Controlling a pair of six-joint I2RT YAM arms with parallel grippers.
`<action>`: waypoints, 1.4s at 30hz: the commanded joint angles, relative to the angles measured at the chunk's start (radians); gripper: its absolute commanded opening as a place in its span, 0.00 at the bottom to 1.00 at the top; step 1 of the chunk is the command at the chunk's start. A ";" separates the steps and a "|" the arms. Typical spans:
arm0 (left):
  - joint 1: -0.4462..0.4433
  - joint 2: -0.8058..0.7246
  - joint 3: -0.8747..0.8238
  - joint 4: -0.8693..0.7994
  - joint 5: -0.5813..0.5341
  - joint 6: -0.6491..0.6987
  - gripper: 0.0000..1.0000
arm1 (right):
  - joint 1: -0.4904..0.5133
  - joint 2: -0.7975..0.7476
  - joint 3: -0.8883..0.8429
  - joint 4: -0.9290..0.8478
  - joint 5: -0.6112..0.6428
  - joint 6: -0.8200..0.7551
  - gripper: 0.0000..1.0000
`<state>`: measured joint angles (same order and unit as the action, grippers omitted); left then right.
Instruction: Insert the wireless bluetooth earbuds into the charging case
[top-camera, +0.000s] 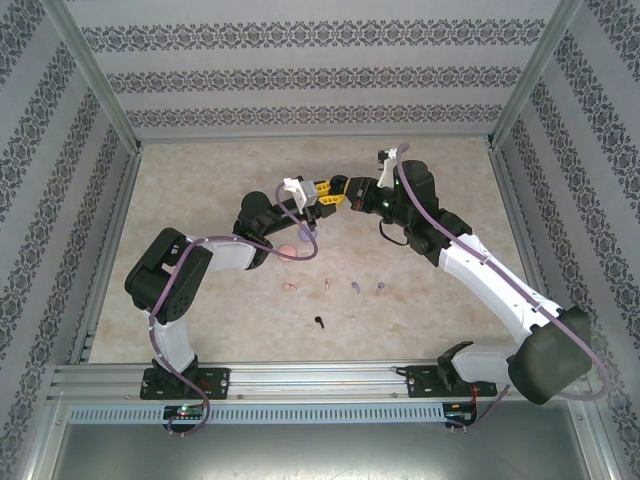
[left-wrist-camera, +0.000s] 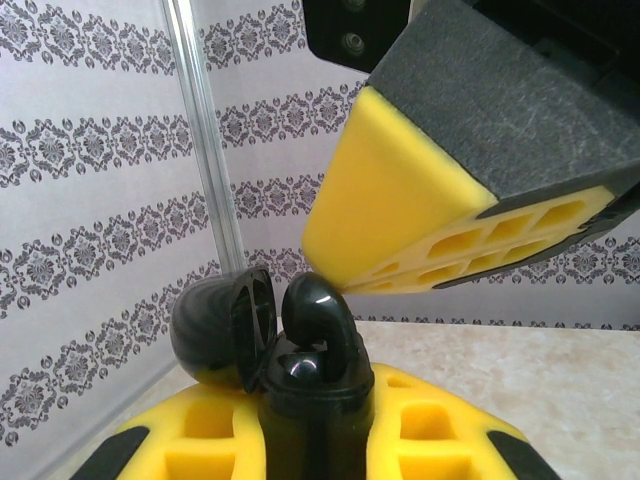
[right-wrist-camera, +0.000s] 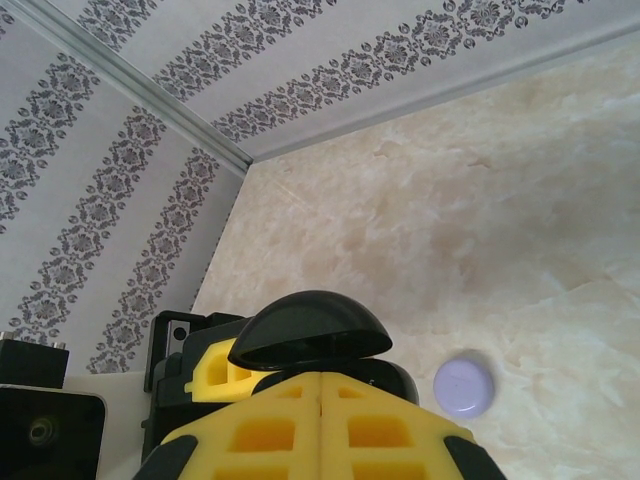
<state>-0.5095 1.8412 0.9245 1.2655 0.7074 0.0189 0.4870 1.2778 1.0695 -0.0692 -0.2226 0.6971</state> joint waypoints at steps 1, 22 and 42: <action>-0.009 -0.009 0.017 0.036 0.034 -0.005 0.00 | -0.004 0.025 0.028 0.023 -0.017 -0.009 0.00; -0.010 -0.004 0.006 0.053 0.017 -0.017 0.00 | -0.082 -0.101 -0.008 0.003 -0.061 -0.055 0.00; -0.001 -0.065 -0.008 -0.023 0.149 -0.048 0.00 | 0.003 -0.092 0.081 -0.198 -0.094 -0.386 0.51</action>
<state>-0.5095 1.8137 0.8963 1.2591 0.7601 0.0067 0.4892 1.2053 1.0973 -0.2108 -0.3126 0.4675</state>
